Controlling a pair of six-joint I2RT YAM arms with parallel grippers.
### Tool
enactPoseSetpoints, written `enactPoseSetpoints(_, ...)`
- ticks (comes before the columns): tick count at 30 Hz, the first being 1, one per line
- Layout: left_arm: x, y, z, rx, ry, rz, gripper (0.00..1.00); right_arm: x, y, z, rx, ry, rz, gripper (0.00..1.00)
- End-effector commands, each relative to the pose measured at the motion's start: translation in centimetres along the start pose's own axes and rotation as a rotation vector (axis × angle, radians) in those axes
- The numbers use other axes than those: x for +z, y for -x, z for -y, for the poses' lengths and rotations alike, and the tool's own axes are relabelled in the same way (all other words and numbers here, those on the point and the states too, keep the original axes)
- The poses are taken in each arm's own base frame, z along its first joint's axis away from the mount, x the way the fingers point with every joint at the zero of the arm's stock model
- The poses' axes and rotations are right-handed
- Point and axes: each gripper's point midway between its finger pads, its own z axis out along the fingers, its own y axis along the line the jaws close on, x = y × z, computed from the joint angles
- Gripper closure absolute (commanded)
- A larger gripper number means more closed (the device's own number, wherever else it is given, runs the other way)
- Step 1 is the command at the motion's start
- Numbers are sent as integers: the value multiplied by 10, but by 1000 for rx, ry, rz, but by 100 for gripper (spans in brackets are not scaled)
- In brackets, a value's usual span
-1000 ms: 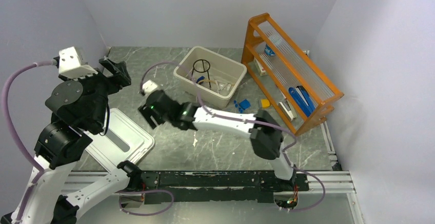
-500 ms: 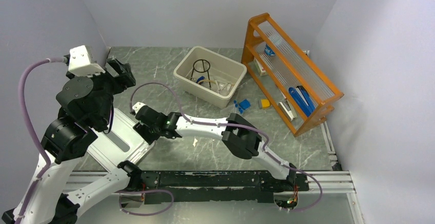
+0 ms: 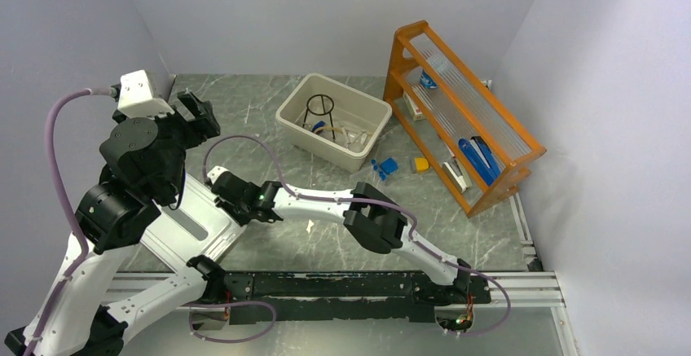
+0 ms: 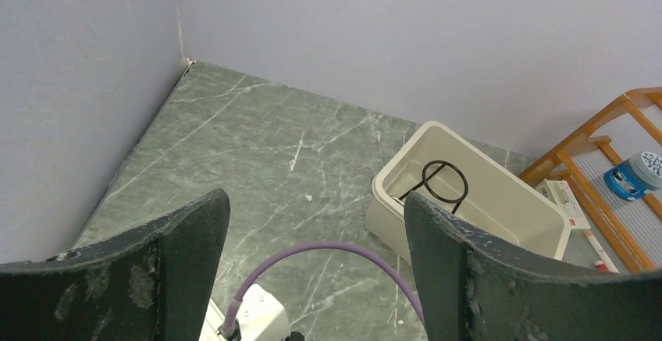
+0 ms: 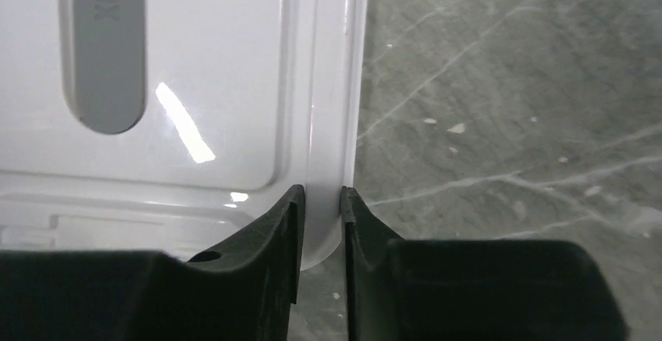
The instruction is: Organize the chemistry lab equipment
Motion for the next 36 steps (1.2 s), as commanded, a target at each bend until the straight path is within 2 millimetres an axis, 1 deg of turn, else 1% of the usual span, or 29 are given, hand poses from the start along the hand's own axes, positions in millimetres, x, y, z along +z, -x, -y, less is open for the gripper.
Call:
enactPoseSetpoints(1,2,-6,-1,10,7,-15,14,2,-16,26,-30,-124,-52,81)
enactPoseSetpoints(4,2,-7,-2,8,9,-18,14,-11,-24,45,-22,-185,-76,89)
enactPoseSetpoints(9,3,-11,-1,12,7,-22,14,-41,-47,79,43,-218,-119,91)
enactPoseSetpoints(10,3,-12,-1,11,7,-23,14,-49,-48,85,51,-225,-117,92)
enactPoseSetpoints(13,4,-13,0,12,5,-26,14,-63,-63,97,65,-245,-156,92)
enactPoseSetpoints(15,5,-13,1,15,4,-28,14,-71,-73,99,59,-247,-184,90)
enactPoseSetpoints(17,4,-14,0,16,6,-30,14,-74,-74,101,50,-249,-187,81)
enactPoseSetpoints(19,5,-16,0,13,7,-32,14,-71,-69,103,41,-248,-182,74)
enactPoseSetpoints(21,5,-17,1,11,4,-34,14,-64,-61,105,36,-235,-182,69)
enactPoseSetpoints(24,5,-17,1,11,6,-36,14,-53,-50,107,23,-215,-176,64)
enactPoseSetpoints(26,5,-17,0,16,11,-39,14,-45,-44,108,10,-212,-174,63)
enactPoseSetpoints(29,5,-17,-1,14,12,-38,14,-29,-46,109,-6,-199,-198,64)
enactPoseSetpoints(31,5,-18,-1,13,12,-38,13,-21,-49,112,-12,-205,-217,67)
enactPoseSetpoints(35,5,-21,0,12,8,-45,13,-12,-57,120,0,-234,-258,69)
enactPoseSetpoints(36,6,-23,0,13,8,-50,13,-12,-58,121,2,-236,-260,72)
